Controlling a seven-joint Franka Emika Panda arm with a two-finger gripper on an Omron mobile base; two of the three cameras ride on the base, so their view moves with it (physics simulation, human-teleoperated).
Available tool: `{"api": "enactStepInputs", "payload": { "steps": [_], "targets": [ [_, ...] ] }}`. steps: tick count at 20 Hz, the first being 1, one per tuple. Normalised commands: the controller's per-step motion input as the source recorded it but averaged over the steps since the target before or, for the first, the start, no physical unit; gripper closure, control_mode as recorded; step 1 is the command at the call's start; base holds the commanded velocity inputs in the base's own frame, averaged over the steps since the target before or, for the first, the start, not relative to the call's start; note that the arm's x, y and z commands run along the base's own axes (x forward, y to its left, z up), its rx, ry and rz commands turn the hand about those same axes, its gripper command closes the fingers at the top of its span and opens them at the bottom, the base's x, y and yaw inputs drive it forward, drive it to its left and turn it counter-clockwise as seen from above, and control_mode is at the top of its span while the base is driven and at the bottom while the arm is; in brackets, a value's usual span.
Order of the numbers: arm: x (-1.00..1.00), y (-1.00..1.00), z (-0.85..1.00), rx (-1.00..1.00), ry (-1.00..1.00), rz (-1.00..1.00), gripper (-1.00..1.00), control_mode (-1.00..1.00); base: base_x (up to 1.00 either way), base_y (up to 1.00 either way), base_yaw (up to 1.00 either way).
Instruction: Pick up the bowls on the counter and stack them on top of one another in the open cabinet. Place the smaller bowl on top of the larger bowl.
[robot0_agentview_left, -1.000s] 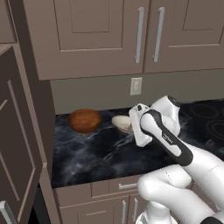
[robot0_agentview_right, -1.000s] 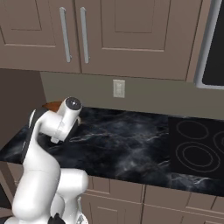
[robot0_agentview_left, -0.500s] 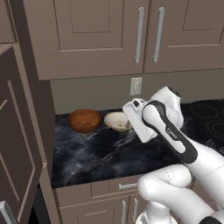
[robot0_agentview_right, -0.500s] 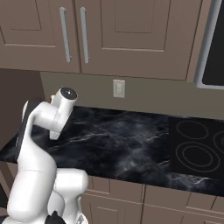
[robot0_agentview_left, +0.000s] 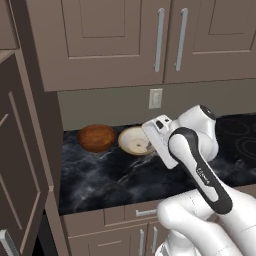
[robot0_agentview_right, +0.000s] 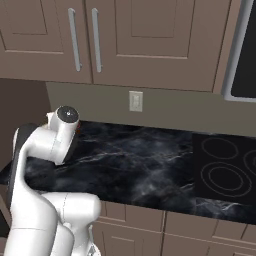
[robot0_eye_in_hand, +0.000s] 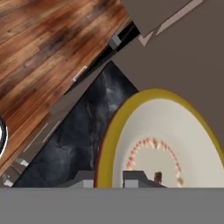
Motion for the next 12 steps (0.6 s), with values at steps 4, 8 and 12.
{"api": "enactStepInputs", "payload": {
  "steps": [4,8,12],
  "targets": [
    [0.0,0.0,-0.07,0.02,-0.04,0.0,1.0,-1.0,0.0,0.0,0.0],
    [0.14,0.0,0.02,0.0,-0.05,0.0,1.0,-1.0,0.0,0.0,0.0],
    [0.34,0.0,0.14,0.0,0.0,0.0,1.0,-1.0,0.0,0.0,0.0]
  ]
}}
